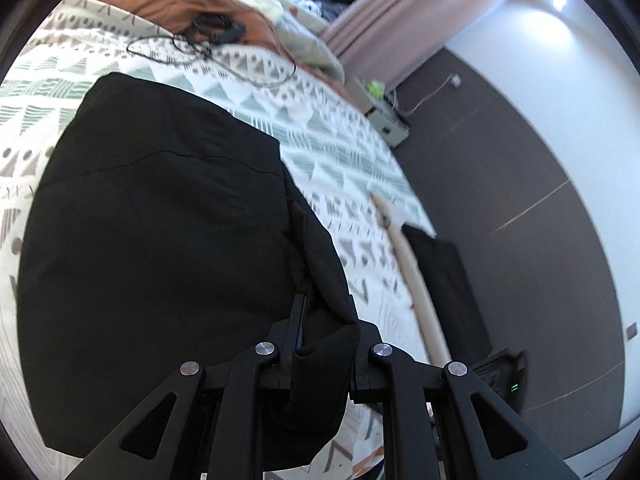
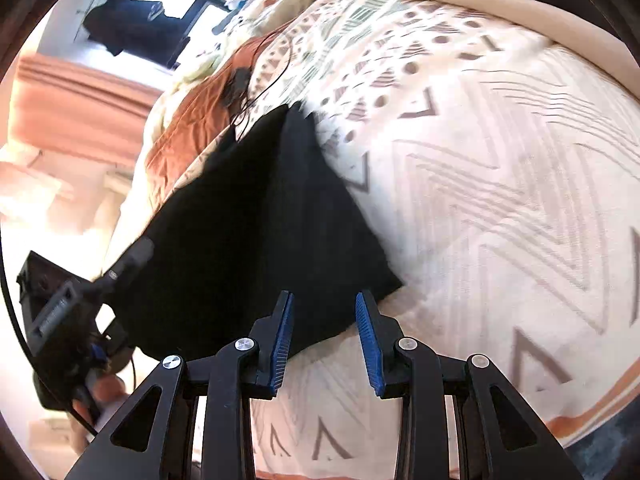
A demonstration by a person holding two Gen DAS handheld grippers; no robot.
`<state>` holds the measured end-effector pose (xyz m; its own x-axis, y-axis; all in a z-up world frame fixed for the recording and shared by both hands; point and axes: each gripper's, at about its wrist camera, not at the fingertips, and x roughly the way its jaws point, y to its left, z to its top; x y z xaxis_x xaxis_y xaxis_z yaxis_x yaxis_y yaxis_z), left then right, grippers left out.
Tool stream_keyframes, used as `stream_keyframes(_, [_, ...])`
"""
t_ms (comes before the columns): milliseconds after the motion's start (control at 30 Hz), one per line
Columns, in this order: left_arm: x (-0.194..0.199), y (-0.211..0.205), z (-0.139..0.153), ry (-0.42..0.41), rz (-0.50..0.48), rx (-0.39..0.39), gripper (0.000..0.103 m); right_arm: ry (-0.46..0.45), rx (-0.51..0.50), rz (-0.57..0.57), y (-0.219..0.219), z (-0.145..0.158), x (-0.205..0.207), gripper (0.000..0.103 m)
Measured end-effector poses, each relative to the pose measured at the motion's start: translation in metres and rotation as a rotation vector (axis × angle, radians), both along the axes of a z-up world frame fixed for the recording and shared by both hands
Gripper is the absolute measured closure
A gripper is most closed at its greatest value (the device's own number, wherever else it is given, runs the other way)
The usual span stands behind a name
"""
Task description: Fold large clothes
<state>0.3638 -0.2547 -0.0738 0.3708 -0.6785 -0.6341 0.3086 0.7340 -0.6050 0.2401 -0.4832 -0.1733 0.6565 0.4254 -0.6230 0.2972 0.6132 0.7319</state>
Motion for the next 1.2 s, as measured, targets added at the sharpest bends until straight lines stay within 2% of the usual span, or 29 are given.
stream_keyframes(67, [-0.001, -0.006, -0.006, 0.032, 0.012, 0.028, 0.082, -0.003, 0.014, -0.012, -0.003, -0.002, 0.002, 0.055])
stream_keyframes(100, [0.0, -0.007, -0.009, 0.057, 0.01, 0.022, 0.078, -0.008, 0.021, -0.019, -0.019, 0.0, -0.013, 0.051])
stream_keyframes(167, [0.0, -0.01, -0.013, 0.116, -0.01, -0.016, 0.056, -0.028, 0.025, -0.033, -0.021, 0.008, -0.02, 0.04])
stream_keyframes(233, [0.002, -0.003, -0.012, 0.155, -0.02, -0.083, 0.046, -0.048, 0.03, -0.038, -0.007, 0.019, -0.011, 0.038])
stream_keyframes(367, [-0.001, 0.017, 0.001, 0.101, 0.016, -0.069, 0.036, -0.081, 0.031, -0.024, 0.002, 0.027, 0.0, 0.037])
stream_keyframes(600, [-0.005, 0.078, 0.003, 0.076, 0.145, -0.035, 0.034, -0.112, -0.009, 0.058, 0.032, 0.045, 0.009, 0.037])
stream_keyframes(800, [-0.015, 0.141, -0.007, 0.082, 0.274, 0.013, 0.034, -0.091, -0.059, 0.066, 0.052, 0.044, 0.014, 0.037])
stream_keyframes(967, [-0.029, 0.174, -0.022, 0.123, 0.342, 0.075, 0.034, -0.077, -0.095, 0.081, 0.066, 0.037, 0.027, 0.038])
stream_keyframes(1000, [-0.028, 0.178, -0.025, 0.133, 0.344, 0.079, 0.034, -0.076, -0.104, 0.086, 0.069, 0.036, 0.029, 0.038])
stream_keyframes(1033, [-0.029, 0.183, -0.028, 0.142, 0.343, 0.082, 0.034, -0.074, -0.114, 0.089, 0.071, 0.035, 0.03, 0.045])
stream_keyframes(1067, [-0.031, 0.186, -0.032, 0.151, 0.345, 0.088, 0.034, -0.072, -0.128, 0.094, 0.074, 0.033, 0.033, 0.06])
stream_keyframes(1133, [-0.034, 0.192, -0.04, 0.168, 0.354, 0.109, 0.034, -0.075, -0.13, 0.104, 0.076, 0.03, 0.035, 0.077])
stream_keyframes(1200, [-0.037, 0.196, -0.05, 0.194, 0.357, 0.13, 0.034, -0.109, -0.128, 0.101, 0.072, 0.031, 0.036, 0.085])
